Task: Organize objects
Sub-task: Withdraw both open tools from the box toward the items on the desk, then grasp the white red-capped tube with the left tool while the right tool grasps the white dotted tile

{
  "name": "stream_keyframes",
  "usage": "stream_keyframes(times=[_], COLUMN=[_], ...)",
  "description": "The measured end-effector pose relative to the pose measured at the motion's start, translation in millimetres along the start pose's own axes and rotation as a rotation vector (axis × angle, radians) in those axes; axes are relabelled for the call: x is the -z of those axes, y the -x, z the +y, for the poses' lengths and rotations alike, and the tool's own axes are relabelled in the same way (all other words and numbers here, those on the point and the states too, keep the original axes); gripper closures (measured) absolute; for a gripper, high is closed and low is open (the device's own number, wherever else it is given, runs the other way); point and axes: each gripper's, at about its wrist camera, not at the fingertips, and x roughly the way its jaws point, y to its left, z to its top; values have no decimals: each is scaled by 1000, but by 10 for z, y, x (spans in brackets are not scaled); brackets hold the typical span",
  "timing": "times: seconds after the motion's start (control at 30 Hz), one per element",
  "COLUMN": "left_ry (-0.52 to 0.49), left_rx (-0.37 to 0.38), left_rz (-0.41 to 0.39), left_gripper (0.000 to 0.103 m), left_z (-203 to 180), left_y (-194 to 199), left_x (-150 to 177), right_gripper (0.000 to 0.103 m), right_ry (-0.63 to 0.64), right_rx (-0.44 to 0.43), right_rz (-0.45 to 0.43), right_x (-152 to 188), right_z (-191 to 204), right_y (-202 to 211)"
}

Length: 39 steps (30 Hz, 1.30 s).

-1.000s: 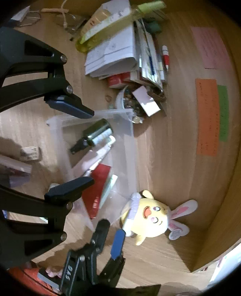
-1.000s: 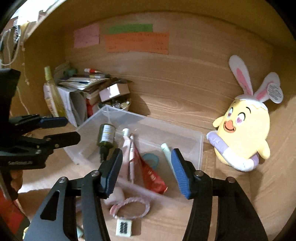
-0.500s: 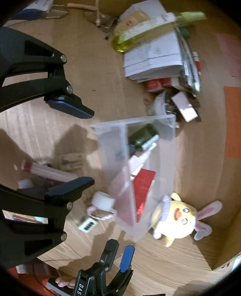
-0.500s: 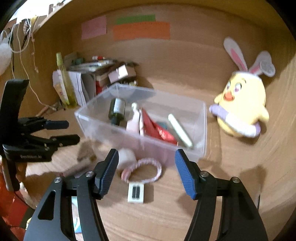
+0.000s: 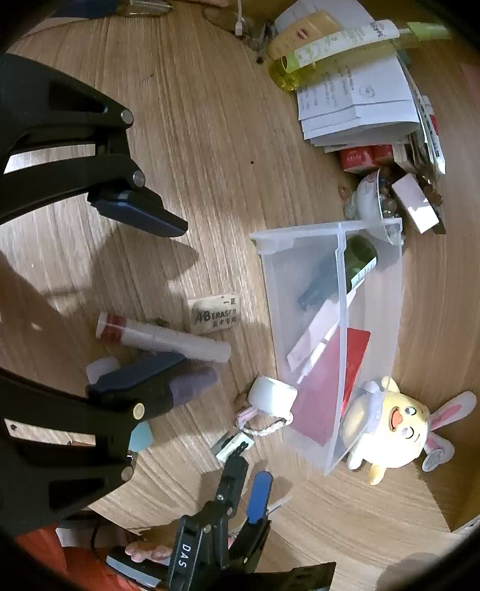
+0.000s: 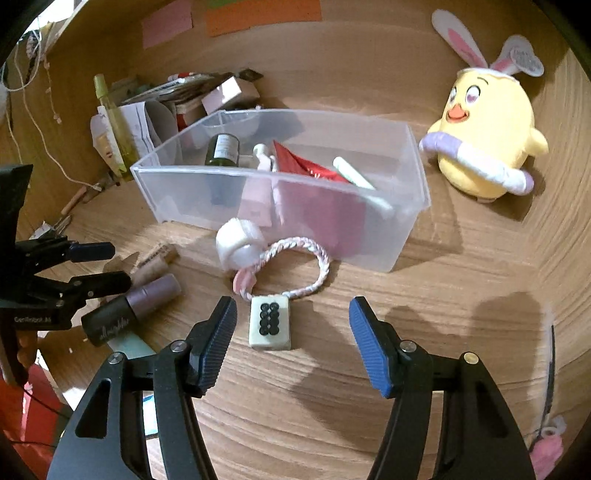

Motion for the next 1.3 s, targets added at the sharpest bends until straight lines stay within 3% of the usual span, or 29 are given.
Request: stream_keyframes(times=[0.2, 0.57, 0.67, 1.3], left_ry=[14, -5, -1, 73], left_rx=[37, 87, 90, 63], left_rz=[7, 35, 35, -95], left_gripper=[42, 79, 88, 89], left_z=[-19, -81, -76, 87], left_y=[-34, -116, -119, 218], left_x=[-3, -1, 0, -177], right_gripper=[46, 78, 80, 80], right_ry=[10, 30, 33, -23], right_rx=[-16, -37, -39, -51], right_rz=[28, 72, 65, -65], right_x=[27, 20, 28, -121], right_z=[40, 94, 110, 61], right_y=[-65, -214, -202, 201])
